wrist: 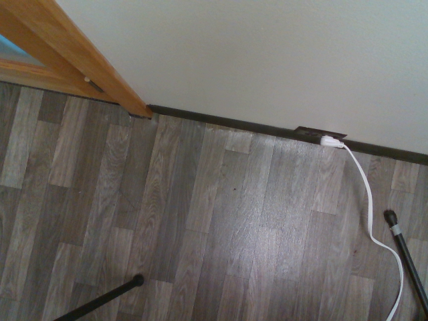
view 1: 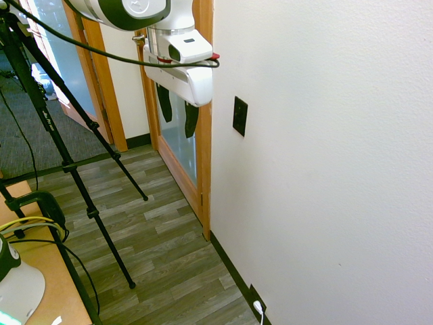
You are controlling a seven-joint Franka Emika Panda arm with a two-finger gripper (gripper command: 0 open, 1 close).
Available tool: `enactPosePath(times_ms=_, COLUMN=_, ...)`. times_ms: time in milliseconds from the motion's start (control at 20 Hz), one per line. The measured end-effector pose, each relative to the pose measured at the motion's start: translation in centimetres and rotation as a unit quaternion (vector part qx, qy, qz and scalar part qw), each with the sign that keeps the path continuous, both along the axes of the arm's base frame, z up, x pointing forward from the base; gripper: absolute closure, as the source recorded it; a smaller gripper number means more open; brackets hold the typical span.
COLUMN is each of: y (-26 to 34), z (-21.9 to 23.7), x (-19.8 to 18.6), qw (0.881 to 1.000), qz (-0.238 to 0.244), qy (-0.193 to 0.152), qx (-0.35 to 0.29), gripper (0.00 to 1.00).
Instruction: Turn off the light
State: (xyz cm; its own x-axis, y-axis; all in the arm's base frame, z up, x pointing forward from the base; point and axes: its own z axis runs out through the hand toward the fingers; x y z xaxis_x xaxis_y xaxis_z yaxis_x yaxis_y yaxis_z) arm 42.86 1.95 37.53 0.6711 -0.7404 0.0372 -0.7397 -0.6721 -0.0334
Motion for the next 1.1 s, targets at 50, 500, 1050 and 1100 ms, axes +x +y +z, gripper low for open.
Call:
enactPosePath(times_ms=50, y=0.0, z=-0.1, x=0.0, qw=1.000, qz=0.000, qy=0.000, qx=0.000, gripper=0.00)
enactPosePath(times_ms=500, y=2.5, z=1.0, x=1.5, qw=0.996, qz=-0.031, qy=-0.081, qx=0.005, gripper=0.00)
enactPosePath(times_ms=1050, y=5.7, z=-0.6, x=7.9, qw=0.978, qz=-0.077, qy=-0.190, qx=-0.032, gripper=0.00)
enactPosePath(times_ms=1100, y=6.0, z=-1.0, x=8.5, qw=0.977, qz=-0.083, qy=-0.195, qx=-0.036, gripper=0.00)
